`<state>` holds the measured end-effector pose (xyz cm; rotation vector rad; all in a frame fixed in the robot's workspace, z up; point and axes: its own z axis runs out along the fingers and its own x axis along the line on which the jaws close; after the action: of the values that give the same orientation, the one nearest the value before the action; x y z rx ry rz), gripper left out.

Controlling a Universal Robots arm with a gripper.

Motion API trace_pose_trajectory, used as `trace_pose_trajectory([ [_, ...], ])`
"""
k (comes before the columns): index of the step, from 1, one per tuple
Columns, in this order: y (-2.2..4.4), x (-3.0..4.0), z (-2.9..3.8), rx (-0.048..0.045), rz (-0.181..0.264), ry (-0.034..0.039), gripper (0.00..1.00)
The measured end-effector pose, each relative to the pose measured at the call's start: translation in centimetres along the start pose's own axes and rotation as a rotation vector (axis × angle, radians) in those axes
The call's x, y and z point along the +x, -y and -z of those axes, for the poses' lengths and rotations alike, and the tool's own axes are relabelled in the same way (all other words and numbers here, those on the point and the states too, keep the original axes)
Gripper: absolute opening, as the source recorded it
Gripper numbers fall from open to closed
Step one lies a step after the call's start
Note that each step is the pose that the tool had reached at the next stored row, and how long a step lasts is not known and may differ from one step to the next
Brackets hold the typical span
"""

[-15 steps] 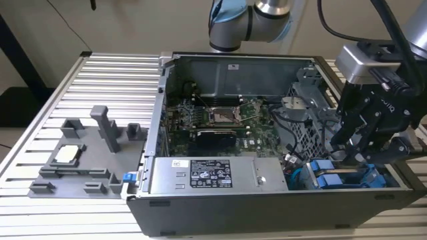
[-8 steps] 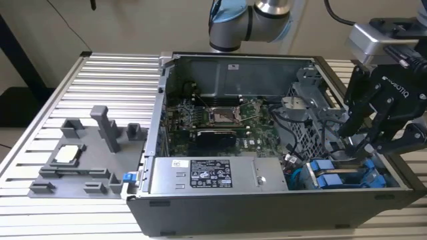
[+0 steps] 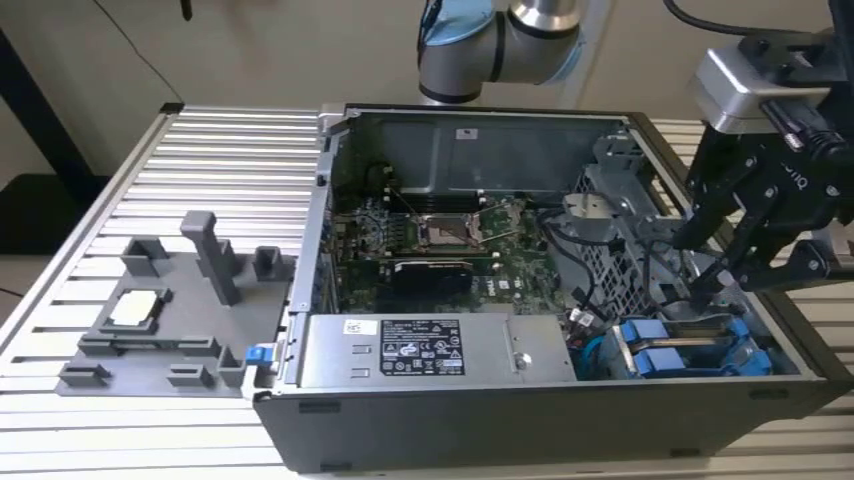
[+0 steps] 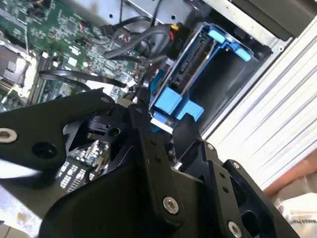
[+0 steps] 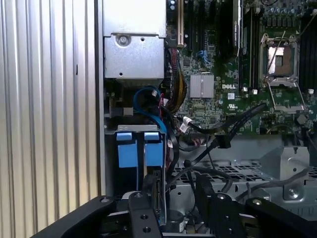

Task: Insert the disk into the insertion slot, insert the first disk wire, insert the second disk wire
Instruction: 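Insert the first disk wire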

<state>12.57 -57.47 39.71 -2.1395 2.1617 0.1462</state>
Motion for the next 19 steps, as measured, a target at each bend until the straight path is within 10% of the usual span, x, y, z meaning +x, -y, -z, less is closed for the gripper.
trace_pose_trajectory([
  [3, 0.26, 0.01, -0.06, 0.0007, 0.001, 0.0097, 0.47],
  [19, 3.73, 0.03, -0.53, -0.0043, 0.036, 0.0124, 0.47],
])
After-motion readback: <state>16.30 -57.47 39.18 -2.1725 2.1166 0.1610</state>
